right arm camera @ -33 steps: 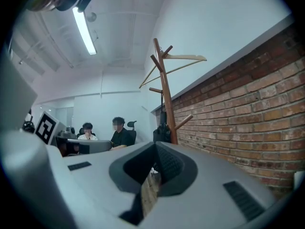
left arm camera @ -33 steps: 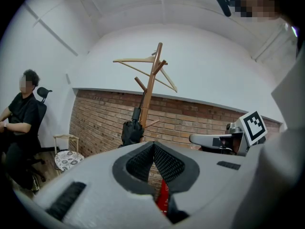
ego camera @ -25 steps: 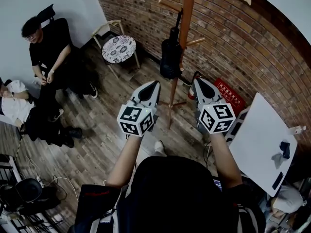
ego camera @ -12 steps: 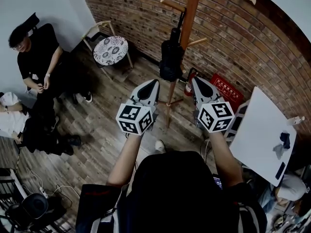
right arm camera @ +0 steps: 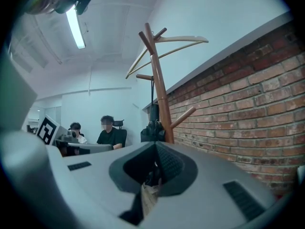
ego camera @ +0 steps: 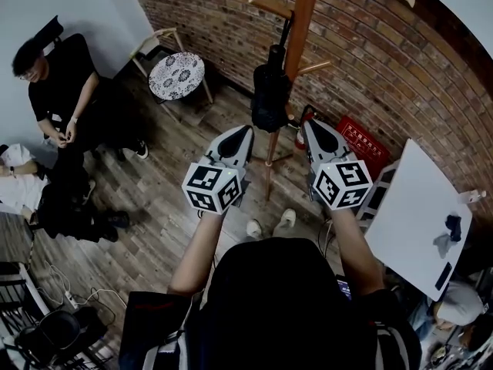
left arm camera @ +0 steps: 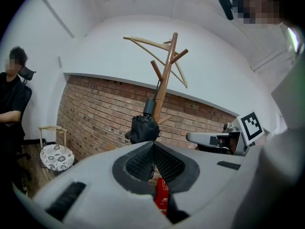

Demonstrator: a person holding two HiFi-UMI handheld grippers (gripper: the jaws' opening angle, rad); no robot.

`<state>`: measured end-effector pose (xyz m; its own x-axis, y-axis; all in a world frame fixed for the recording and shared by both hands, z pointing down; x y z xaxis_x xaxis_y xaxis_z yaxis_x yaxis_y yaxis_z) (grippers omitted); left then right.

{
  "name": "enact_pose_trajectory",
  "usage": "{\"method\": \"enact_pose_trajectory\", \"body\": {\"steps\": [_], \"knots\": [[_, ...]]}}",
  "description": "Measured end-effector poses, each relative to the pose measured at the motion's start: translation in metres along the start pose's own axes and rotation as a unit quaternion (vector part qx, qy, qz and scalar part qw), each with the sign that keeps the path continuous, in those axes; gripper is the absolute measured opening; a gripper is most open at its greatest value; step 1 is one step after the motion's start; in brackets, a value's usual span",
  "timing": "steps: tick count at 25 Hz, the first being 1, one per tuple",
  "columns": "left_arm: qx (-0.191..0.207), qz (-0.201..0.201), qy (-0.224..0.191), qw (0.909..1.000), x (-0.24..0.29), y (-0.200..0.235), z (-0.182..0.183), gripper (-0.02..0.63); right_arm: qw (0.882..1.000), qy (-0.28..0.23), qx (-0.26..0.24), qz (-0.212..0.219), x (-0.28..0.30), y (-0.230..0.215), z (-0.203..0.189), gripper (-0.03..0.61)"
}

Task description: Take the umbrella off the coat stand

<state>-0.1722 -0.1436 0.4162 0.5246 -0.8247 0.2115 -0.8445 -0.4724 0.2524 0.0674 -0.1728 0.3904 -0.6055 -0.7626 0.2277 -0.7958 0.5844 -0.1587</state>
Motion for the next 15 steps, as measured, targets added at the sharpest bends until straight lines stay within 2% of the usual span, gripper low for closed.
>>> {"method": "enact_pose_trajectory", "body": {"steps": [15], "knots": [[-0.007, 0.0, -0.008, 0.9999, 0.046, 0.013, 0.017, 0.02, 1.0, 0.003, -0.005, 0.026, 0.03, -0.039, 0.011, 0.029]]}}
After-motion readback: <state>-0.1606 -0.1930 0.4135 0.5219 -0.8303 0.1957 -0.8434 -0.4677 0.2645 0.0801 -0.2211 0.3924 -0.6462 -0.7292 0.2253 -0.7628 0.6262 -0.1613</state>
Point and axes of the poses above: the fingertips, and each gripper's own axes: x forward along the fingers, y to its left, z out of its top, the point moved 10 cm from there along -x, backward along the fingers, and after that the axes turned 7 degrees about y, right-handed, at the moved point
